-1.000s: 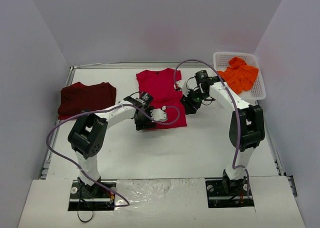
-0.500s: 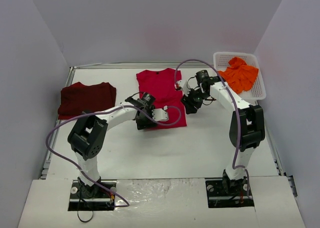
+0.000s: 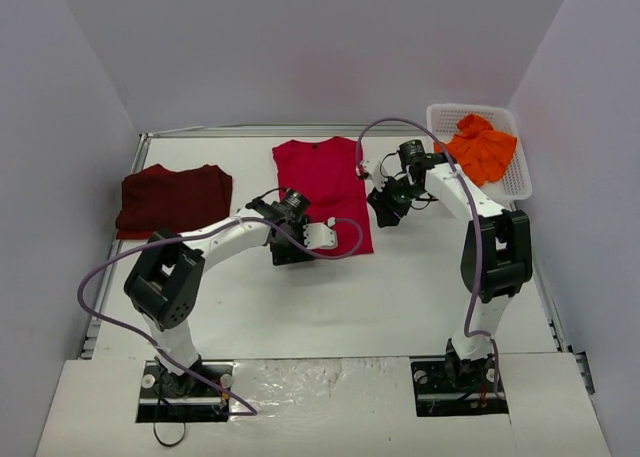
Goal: Fold and stack the t-shirts
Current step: Grab one side of the 2/3 rectangular tshirt with both arms
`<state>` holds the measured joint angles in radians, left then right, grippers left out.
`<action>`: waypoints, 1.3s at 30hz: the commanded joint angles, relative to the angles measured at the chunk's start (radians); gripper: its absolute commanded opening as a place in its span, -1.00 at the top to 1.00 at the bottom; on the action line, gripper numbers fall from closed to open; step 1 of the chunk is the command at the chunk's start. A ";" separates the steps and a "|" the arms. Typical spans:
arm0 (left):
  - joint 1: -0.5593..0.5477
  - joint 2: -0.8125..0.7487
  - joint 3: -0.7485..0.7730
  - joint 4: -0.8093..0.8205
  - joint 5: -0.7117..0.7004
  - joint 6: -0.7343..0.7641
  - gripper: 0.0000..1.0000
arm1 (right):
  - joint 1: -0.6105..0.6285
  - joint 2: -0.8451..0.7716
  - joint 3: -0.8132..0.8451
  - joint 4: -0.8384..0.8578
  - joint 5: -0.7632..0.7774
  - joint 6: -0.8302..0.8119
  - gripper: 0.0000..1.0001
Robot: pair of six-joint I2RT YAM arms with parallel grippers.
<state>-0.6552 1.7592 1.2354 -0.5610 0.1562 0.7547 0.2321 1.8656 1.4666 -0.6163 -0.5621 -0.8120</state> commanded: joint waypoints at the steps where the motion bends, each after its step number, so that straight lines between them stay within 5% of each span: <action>1: -0.004 0.020 0.007 0.004 0.000 -0.003 -0.18 | -0.010 -0.017 -0.006 -0.022 -0.002 -0.010 0.14; 17: -0.007 0.065 0.032 0.039 0.019 -0.032 -0.16 | -0.020 -0.017 -0.028 -0.020 -0.010 -0.021 0.15; 19: -0.011 0.074 0.035 0.038 0.014 -0.034 -0.05 | -0.020 -0.016 -0.034 -0.019 -0.013 -0.021 0.16; 23: -0.009 0.088 0.044 0.033 0.013 -0.037 0.56 | -0.020 -0.025 -0.045 -0.020 -0.016 -0.021 0.20; 33: -0.009 0.103 0.041 0.039 0.013 -0.055 0.95 | -0.023 -0.069 -0.088 -0.022 -0.012 -0.026 0.20; 39: 0.020 0.069 0.062 -0.005 0.112 -0.086 0.95 | -0.024 -0.152 -0.138 -0.034 -0.105 -0.091 0.22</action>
<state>-0.6529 1.8553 1.2449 -0.5194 0.1902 0.7006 0.2146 1.8183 1.3544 -0.6098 -0.5804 -0.8394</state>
